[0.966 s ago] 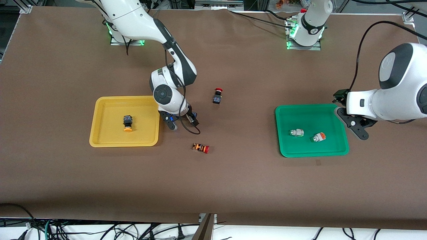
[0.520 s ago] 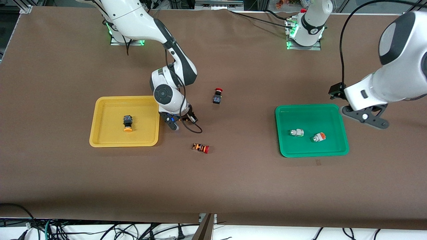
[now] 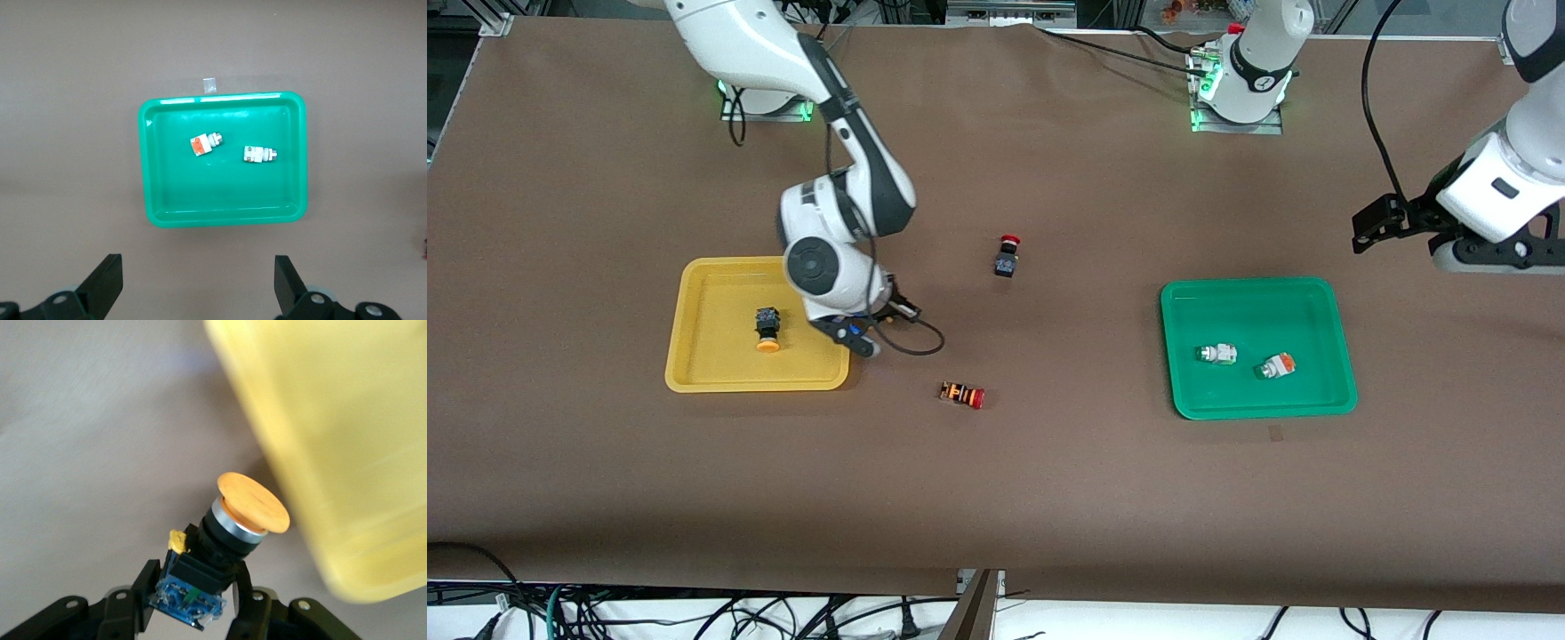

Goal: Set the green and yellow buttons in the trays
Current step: 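Lower the second yellow button into the yellow tray and open the right gripper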

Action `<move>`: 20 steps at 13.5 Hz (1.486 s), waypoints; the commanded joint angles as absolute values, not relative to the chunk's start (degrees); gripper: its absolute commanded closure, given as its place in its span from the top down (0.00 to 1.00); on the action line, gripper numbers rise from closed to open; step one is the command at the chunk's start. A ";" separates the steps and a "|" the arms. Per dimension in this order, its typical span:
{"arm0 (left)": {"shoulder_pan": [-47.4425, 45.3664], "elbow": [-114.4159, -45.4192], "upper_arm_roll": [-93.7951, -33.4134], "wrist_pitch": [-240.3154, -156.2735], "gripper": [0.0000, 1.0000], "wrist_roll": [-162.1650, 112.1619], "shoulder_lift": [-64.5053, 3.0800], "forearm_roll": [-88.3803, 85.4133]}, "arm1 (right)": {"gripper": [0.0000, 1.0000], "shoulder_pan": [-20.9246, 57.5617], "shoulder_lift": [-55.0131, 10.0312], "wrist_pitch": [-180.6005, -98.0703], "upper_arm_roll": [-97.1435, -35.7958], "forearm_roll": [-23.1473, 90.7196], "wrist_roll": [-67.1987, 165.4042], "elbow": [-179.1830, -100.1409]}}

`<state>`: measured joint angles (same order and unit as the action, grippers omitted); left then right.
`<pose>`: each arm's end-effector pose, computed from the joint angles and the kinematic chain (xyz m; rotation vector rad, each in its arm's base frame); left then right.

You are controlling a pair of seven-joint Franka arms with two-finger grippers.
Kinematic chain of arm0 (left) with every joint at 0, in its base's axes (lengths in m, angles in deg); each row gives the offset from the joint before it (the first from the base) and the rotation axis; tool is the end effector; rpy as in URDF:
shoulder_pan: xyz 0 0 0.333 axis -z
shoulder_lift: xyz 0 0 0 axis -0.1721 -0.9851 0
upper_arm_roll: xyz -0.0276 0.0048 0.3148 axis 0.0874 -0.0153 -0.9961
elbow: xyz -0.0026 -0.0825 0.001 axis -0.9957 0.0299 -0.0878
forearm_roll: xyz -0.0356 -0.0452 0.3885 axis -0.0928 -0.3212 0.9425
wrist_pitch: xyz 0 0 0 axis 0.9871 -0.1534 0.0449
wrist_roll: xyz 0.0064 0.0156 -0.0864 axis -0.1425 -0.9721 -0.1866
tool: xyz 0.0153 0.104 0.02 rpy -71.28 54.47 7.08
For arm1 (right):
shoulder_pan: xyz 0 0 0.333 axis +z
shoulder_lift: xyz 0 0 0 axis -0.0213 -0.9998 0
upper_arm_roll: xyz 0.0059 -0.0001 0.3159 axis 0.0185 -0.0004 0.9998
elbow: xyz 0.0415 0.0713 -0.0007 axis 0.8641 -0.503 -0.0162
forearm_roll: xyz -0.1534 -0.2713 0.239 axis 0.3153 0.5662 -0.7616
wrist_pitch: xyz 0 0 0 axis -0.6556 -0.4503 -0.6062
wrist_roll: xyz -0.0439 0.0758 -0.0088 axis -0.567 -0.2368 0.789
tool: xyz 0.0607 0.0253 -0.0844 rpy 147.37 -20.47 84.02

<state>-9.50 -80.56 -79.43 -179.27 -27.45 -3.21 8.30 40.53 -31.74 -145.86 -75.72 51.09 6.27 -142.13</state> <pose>0.5506 -0.0261 0.5702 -3.1262 -0.0291 0.0102 0.5711 0.2907 0.2336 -3.0381 0.6366 0.3488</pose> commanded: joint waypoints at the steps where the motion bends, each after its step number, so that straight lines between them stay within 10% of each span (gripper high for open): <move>1: -8.51 -81.55 -79.91 -180.01 1.00 -26.01 -2.01 8.04 | 0.11 40.68 -29.00 -144.38 -80.69 52.61 19.78 -146.88; 5: -8.59 -81.19 -79.91 -177.99 1.00 -25.74 -1.75 8.04 | 0.25 40.51 -29.79 -149.74 -81.32 52.53 23.68 -151.46; 9: -8.33 -78.91 -78.33 -176.76 1.00 -26.00 -1.84 8.04 | 0.95 40.51 -29.44 -150.55 -81.41 52.26 23.59 -151.83; 20: -9.03 -78.82 -78.41 -175.00 1.00 -25.92 -1.75 8.04 | 0.99 40.86 -12.94 -128.07 -82.03 64.64 23.94 -135.83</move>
